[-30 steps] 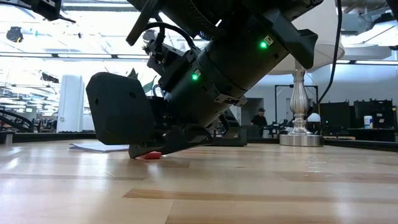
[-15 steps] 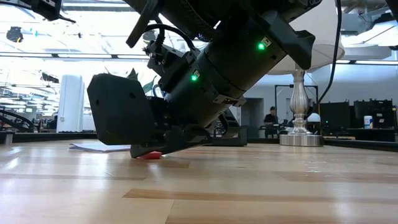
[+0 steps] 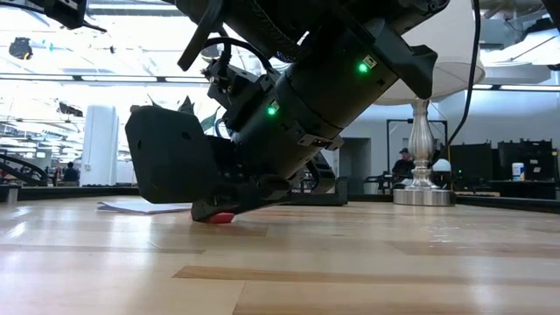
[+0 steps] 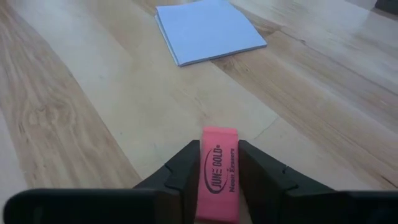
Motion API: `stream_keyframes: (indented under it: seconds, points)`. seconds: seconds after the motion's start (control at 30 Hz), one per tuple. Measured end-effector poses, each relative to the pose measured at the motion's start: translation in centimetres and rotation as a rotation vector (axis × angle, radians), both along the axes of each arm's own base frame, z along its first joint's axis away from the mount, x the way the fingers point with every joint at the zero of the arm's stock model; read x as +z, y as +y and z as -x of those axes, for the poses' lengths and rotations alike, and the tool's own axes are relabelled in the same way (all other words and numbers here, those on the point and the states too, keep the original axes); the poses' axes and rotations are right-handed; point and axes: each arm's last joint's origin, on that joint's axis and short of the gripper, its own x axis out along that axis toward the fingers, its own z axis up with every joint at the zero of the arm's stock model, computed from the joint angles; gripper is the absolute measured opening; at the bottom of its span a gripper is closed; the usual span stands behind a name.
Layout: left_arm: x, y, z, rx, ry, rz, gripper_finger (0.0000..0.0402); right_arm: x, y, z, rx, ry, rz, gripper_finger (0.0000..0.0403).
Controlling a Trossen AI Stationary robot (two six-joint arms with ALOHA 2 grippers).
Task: Pick and place office supplies into organizer
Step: Put the pink eraser into the desk organizer
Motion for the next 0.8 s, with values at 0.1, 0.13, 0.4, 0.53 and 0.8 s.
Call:
stream_keyframes:
  seconds: [0.1, 0.13, 0.4, 0.53, 0.8]
  points:
    - [0.0, 0.0, 0.0, 0.0, 0.0, 0.0, 0.0142, 0.0, 0.01, 0.0, -0.003, -0.003, -0.004, 0.0092]
    - [0.0, 0.0, 0.0, 0.0, 0.0, 0.0, 0.0142, 0.0, 0.0, 0.0, -0.003, -0.003, -0.005, 0.009]
    - [0.0, -0.06, 0.03, -0.024, 0.0, 0.0, 0.0142, 0.02, 0.02, -0.01, -0.008, -0.009, -0.011, 0.0079]
    - [0.0, -0.08, 0.03, -0.029, -0.001, 0.0, 0.0142, 0.02, 0.07, 0.01, -0.013, -0.014, -0.019, 0.0078]
    - [0.0, -0.07, 0.03, -0.025, 0.0, 0.0, 0.0142, 0.04, 0.12, 0.01, -0.018, -0.02, -0.027, 0.0077]
